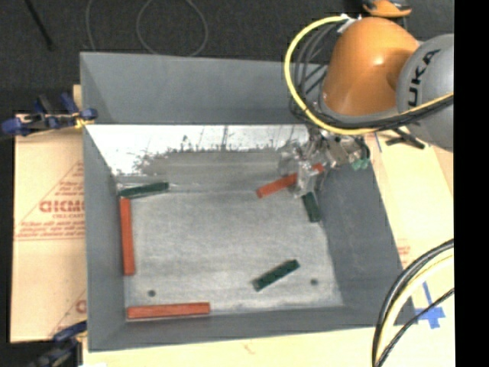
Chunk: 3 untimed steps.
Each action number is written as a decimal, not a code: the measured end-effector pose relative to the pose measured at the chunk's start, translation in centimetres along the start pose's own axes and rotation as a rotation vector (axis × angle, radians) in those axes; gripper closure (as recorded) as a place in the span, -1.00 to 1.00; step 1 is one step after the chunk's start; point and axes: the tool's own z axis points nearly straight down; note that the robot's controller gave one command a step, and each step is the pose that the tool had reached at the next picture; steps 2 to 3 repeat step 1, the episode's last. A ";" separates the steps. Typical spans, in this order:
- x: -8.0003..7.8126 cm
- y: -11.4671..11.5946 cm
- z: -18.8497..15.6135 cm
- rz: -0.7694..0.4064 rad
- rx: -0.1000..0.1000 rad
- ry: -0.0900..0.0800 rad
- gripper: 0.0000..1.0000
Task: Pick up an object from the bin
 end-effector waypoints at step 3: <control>1.5 6.4 -1.8 -0.009 -0.008 0.009 1.00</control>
Offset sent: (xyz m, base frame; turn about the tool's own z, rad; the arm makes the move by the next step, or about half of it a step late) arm -0.0362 0.0511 0.0149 -0.0033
